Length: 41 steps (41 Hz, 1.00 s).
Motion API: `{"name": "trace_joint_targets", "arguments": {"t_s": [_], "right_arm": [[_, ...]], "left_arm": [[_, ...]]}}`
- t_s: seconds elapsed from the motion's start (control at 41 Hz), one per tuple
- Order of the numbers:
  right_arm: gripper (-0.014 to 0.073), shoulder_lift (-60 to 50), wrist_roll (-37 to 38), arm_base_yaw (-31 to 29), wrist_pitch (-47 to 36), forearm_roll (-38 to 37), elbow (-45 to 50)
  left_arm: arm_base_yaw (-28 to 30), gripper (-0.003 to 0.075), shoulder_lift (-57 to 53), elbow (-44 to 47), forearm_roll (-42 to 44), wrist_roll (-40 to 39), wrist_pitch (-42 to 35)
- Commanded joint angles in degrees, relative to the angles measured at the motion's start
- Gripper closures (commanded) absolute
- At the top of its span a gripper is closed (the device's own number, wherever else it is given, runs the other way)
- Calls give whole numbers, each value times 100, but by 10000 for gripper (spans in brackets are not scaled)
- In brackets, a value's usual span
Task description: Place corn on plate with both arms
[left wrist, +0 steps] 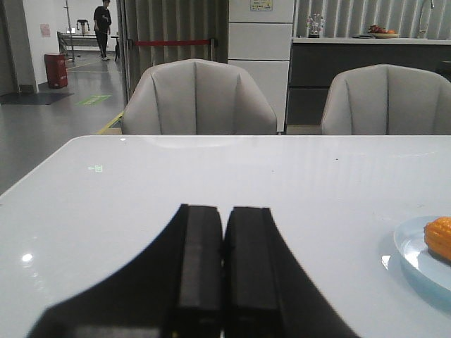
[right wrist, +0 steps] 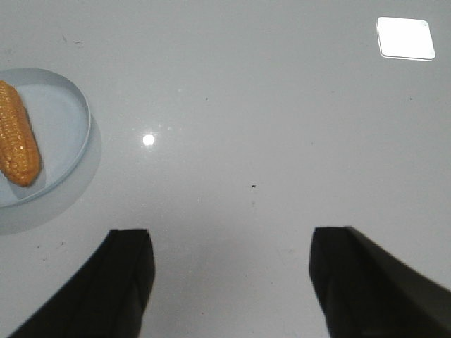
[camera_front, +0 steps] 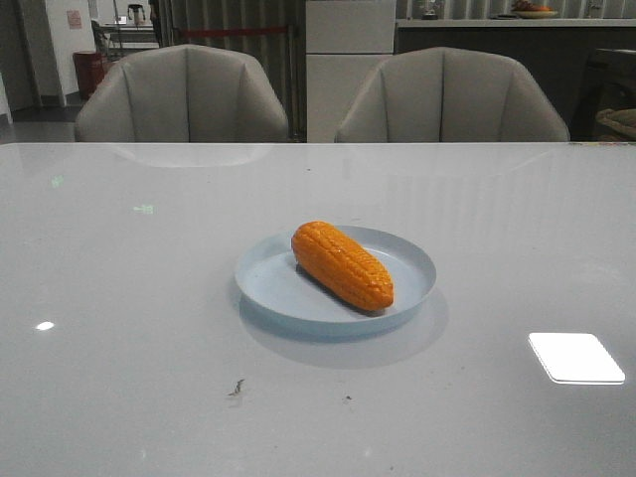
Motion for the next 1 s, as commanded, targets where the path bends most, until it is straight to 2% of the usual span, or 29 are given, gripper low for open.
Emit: {"name": "trace_joint_targets", "arguments": {"t_s": [0.0, 0.366, 0.488, 0.561, 0.829, 0.976], "right_arm": [[23, -29, -39, -28, -350, 37, -150], [23, -29, -39, -28, -350, 37, -150], [27, -102, -51, -23, -350, -297, -150], [86, -212, -51, -23, -327, -259, -145], [539, -989, -51, -23, -789, 310, 218], [538, -1638, -51, -23, -1465, 701, 899]], "left_arm": [[-37, 626, -116, 218, 0, -59, -427], [-37, 626, -116, 218, 0, -59, -427], [-37, 626, -116, 218, 0, -59, -427], [-37, 626, -116, 218, 0, -59, -427], [-37, 626, -116, 218, 0, -59, -427], [-37, 626, -116, 218, 0, -59, -427]]}}
